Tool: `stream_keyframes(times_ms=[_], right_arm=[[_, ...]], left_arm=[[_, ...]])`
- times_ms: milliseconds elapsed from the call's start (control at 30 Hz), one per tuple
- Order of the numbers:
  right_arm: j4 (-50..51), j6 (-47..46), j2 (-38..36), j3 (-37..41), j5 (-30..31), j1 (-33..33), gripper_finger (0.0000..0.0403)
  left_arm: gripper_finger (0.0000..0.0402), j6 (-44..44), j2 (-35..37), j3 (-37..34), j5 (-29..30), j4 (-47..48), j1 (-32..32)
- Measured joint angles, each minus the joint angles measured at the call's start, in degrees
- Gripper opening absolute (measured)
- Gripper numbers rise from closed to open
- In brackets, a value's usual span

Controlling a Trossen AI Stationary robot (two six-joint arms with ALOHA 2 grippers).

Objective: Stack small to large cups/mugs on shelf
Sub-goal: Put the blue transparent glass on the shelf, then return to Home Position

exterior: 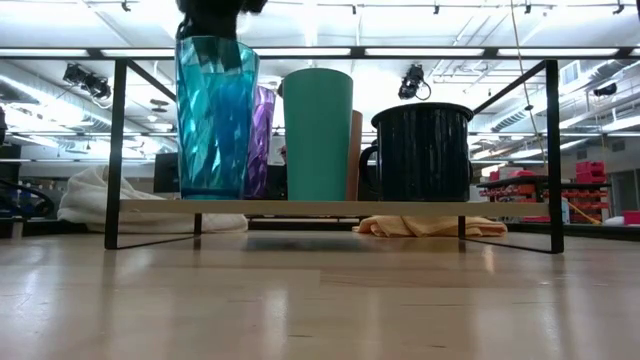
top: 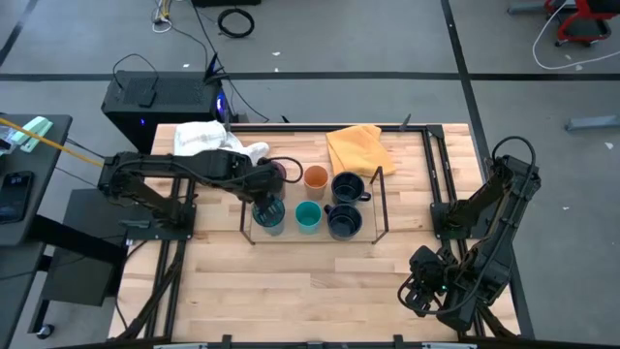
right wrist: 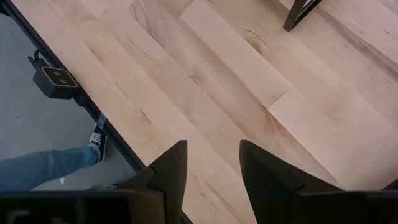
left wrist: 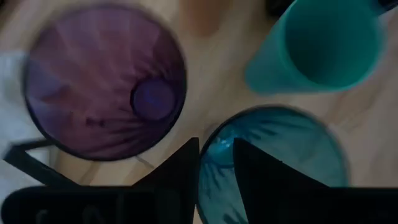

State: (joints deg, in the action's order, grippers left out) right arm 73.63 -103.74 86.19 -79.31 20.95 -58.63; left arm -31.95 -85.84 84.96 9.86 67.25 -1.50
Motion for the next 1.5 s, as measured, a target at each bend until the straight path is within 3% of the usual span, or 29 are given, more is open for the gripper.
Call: stream_keyframes(times_ms=[400, 667, 900, 1033, 1167, 1233, 1400, 1500], right_arm=[[0.0, 0.0, 0.0, 0.0, 0.0, 0.0, 0.0153], [0.1, -0.3, 0.0, 0.0, 4.4, -0.4, 0.0153], [6.8, -6.0, -5.0, 0.0, 16.5, -3.6, 0.0153], [11.8, -7.2, -11.1, 0.0, 31.9, -5.5, 0.0153], [10.3, 0.8, -17.9, 0.0, 50.4, -6.8, 0.0153], [8.4, 5.9, -21.1, 0.0, 55.6, -8.0, 0.0153], [0.3, 20.2, -27.9, 0.0, 60.7, -11.1, 0.0153], [-18.3, 41.2, -29.2, -0.1, 59.4, -10.7, 0.0153]], left_arm=[[0.0108, 6.9, 0.1, 9.2, 2.4, 3.9, 1.7], [0.0108, 17.4, 9.9, 15.2, 11.1, -15.5, -0.8], [0.0107, 16.5, 21.7, 11.0, 15.7, -14.9, -0.5], [0.0107, 16.2, 26.7, 5.5, 15.6, -19.5, -2.2], [0.0107, 17.6, 29.3, -0.3, 15.6, -24.9, -4.5], [0.0107, 17.9, 30.2, -2.7, 15.6, -27.0, -5.1], [0.0107, 18.7, 30.7, -6.0, 16.0, -29.2, -5.0], [0.0105, 18.7, 30.4, -6.0, 16.0, -30.2, -4.4]])
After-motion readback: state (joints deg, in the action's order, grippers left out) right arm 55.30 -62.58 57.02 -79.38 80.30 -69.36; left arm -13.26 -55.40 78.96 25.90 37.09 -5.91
